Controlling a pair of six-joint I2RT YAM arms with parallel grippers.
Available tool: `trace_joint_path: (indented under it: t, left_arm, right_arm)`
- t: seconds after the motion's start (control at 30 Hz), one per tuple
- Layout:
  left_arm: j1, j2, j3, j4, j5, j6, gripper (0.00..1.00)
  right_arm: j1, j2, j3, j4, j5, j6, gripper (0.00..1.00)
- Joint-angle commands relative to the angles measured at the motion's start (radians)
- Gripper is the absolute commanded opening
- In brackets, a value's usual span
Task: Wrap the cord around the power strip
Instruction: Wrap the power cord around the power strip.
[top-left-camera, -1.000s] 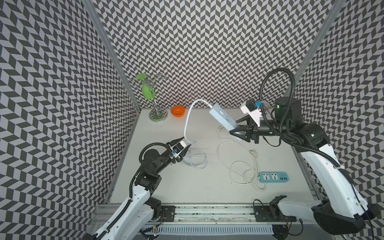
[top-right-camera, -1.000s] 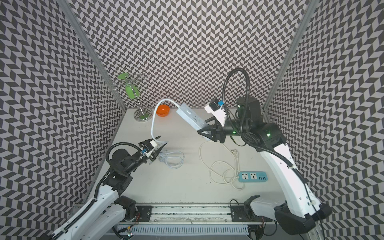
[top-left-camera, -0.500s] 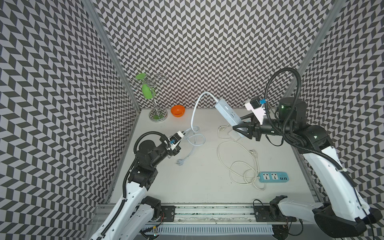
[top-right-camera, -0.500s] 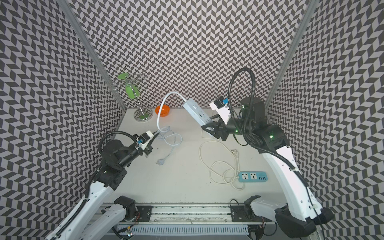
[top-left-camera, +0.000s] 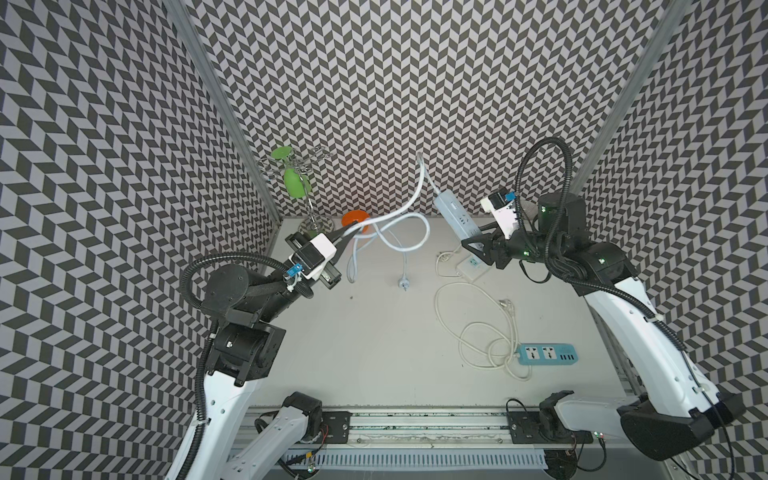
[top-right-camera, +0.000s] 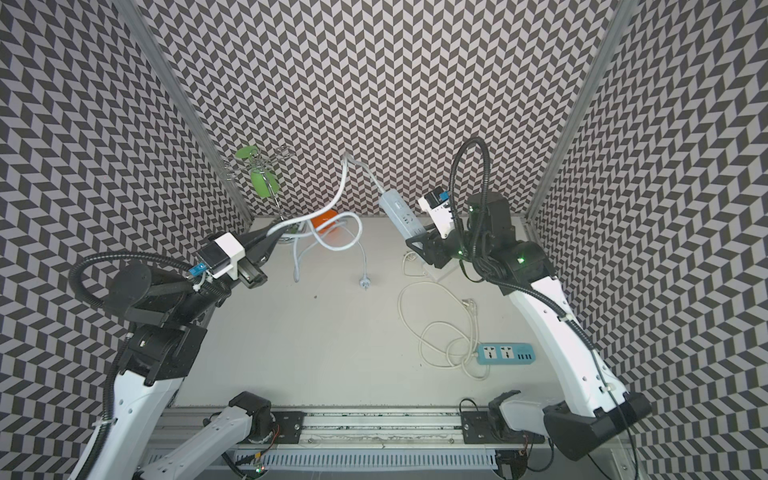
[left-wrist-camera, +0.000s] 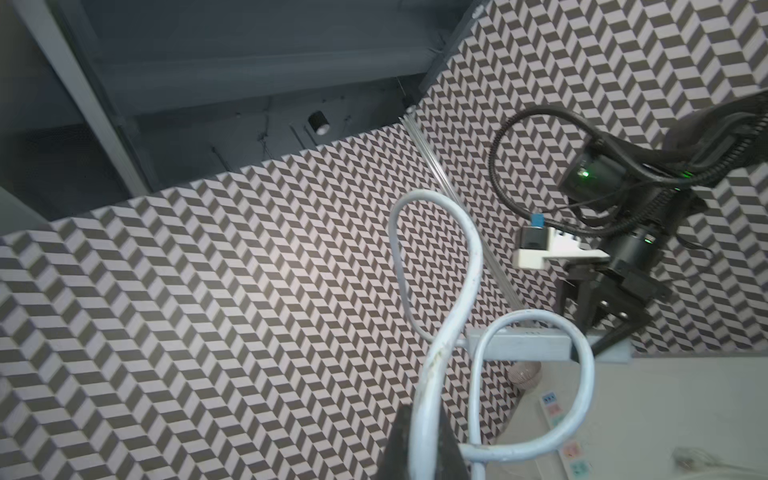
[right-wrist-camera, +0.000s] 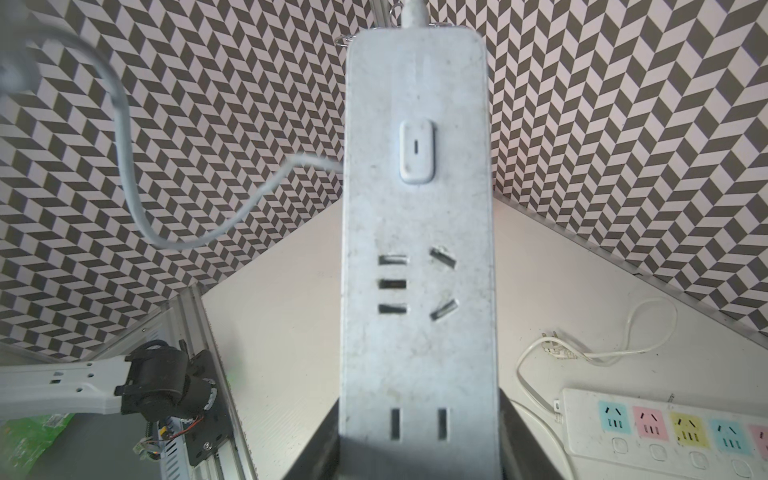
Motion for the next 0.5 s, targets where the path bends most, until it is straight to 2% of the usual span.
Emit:
trace_joint_path:
  t: [0.0, 0.1, 0.2, 0.33, 0.4, 0.47]
  left_arm:
    - [-0.012, -0.060, -0.128, -0.131, 0.170, 0.018, 0.00]
    - [-0.019, -0.084, -0.173, -0.223, 0.175, 0.058, 0.00]
    - [-0.070, -0.042, -0.158, -0.340, 0.092, 0.139, 0.00]
    - [-0.088, -0.003, -0.129, -0.348, 0.082, 0.158, 0.00]
    - [-0.090, 0.026, -0.080, -0.354, 0.085, 0.173, 0.00]
    - [-0.090, 0.054, -0.022, -0.381, 0.075, 0.199, 0.00]
  right_arm:
    - [-0.015, 0.039, -0.003, 0.105, 0.040, 0.035, 0.00]
    - [-0.014, 0.070, -0.037, 0.208, -0.015, 0.054, 0.00]
    - [-0.014, 0.092, -0.061, 0.311, -0.063, 0.068, 0.00]
    - [-0.013, 0.106, -0.078, 0.400, -0.194, 0.045, 0.00]
    - [-0.003, 0.129, -0.063, 0.357, -0.259, -0.031, 0.00]
    - [0.016, 0.125, -0.075, 0.316, -0.263, -0.107, 0.00]
